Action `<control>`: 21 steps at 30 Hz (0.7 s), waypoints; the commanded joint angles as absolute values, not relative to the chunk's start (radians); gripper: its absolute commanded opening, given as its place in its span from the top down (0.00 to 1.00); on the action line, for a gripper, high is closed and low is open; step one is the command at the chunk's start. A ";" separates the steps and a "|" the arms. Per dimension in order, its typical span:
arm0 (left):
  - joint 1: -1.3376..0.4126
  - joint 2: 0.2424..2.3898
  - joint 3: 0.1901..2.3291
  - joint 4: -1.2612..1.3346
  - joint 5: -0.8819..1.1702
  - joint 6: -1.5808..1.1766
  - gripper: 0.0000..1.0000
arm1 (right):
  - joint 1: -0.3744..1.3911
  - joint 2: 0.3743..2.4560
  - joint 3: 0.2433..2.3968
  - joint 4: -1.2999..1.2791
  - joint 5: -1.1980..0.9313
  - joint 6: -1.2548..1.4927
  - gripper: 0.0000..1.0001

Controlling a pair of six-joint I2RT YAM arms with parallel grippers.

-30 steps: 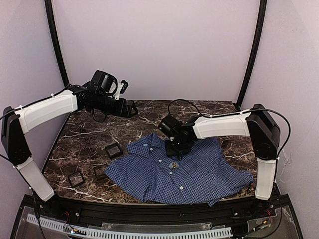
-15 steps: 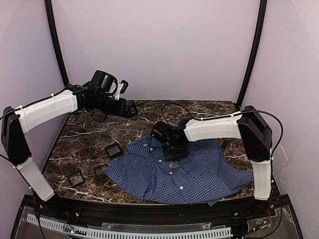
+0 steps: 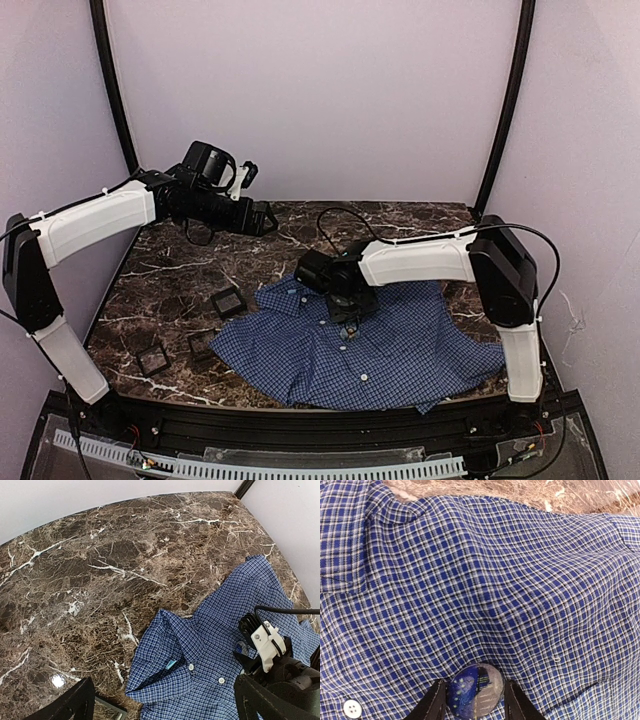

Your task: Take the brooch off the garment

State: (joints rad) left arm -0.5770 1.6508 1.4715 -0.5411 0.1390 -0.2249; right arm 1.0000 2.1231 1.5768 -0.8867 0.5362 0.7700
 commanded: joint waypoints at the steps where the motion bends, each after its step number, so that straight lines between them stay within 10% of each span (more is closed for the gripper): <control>1: -0.581 1.617 1.457 -0.529 0.151 -0.233 0.01 | 1.017 2.153 1.606 -0.932 0.571 0.780 0.61; 21: -0.581 1.623 1.457 -0.529 0.158 -0.235 0.01 | 1.031 2.199 1.614 -0.908 0.552 0.772 0.62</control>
